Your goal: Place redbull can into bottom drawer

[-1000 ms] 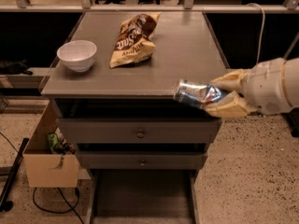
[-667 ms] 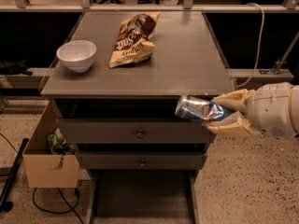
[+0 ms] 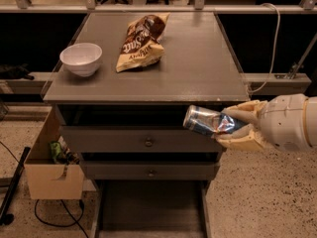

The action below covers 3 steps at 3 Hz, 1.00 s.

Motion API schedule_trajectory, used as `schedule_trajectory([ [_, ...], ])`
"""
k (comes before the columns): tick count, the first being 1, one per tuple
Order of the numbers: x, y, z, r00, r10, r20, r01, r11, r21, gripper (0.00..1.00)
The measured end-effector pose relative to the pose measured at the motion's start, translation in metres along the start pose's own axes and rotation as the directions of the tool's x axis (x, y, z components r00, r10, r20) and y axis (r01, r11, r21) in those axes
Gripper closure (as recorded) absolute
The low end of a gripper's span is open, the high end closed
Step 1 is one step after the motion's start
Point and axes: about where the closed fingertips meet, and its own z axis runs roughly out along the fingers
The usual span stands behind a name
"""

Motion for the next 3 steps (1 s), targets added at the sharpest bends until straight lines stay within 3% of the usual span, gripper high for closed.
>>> schedule_trajectory([
  [1, 0.004, 0.041, 0.011, 0.999, 0.003, 0.041, -0.002, 0.9994, -0.035, 1.0],
  [2, 0.021, 0.09, 0.036, 0.996, 0.05, 0.071, -0.043, 0.9945, -0.095, 1.0],
  [3, 0.04, 0.126, 0.065, 0.992, 0.099, 0.075, -0.087, 0.9856, -0.145, 1.0],
])
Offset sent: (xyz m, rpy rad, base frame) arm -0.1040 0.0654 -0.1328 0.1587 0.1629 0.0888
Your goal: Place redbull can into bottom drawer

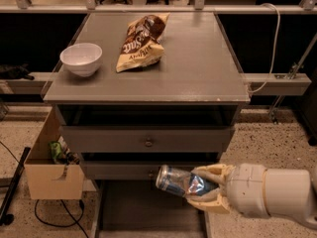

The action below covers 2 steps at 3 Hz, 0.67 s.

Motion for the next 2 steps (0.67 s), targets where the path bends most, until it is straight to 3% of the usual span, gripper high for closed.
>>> schedule_trajectory([
  [1, 0.023, 0.012, 0.03, 0.999, 0.042, -0.013, -0.042, 0.9987, -0.03, 1.0],
  [2, 0.072, 0.016, 0.083, 0.991, 0.106, -0.08, -0.109, 0.9933, -0.037, 1.0],
])
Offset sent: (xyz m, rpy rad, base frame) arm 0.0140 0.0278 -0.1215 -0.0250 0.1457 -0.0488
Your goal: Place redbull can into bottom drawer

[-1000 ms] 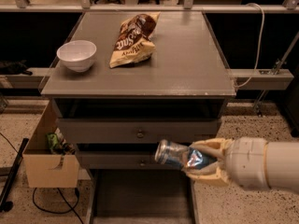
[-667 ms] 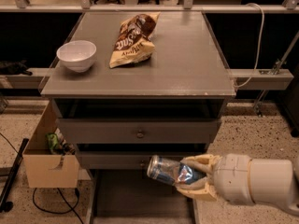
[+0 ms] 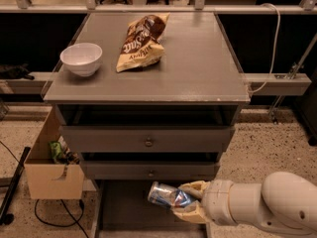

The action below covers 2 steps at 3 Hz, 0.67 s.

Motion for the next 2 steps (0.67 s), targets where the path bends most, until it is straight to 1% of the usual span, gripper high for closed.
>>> schedule_trajectory([
  [1, -0.0003, -0.0009, 0.0006, 1.0, -0.001, -0.001, 0.001, 1.0, 0.003, 1.0],
  [2, 0.0042, 0.0008, 0.0086, 1.0, 0.009, -0.011, -0.009, 0.9999, -0.009, 1.0],
])
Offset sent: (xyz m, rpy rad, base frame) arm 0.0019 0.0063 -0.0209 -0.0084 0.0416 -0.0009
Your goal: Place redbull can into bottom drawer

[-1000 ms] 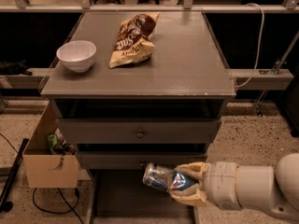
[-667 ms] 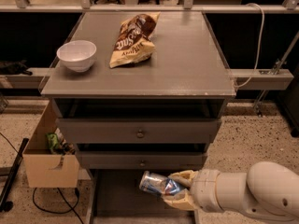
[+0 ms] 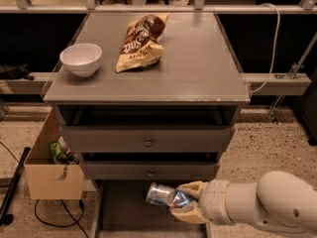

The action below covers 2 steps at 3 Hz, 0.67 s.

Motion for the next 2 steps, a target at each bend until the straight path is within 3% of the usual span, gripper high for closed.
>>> schedule_trajectory([
  [1, 0.036, -0.004, 0.028, 0.998, 0.06, -0.034, -0.061, 0.9979, -0.021, 1.0],
  [2, 0.099, -0.024, 0.072, 0.99, 0.133, -0.036, -0.135, 0.9897, -0.048, 1.0],
])
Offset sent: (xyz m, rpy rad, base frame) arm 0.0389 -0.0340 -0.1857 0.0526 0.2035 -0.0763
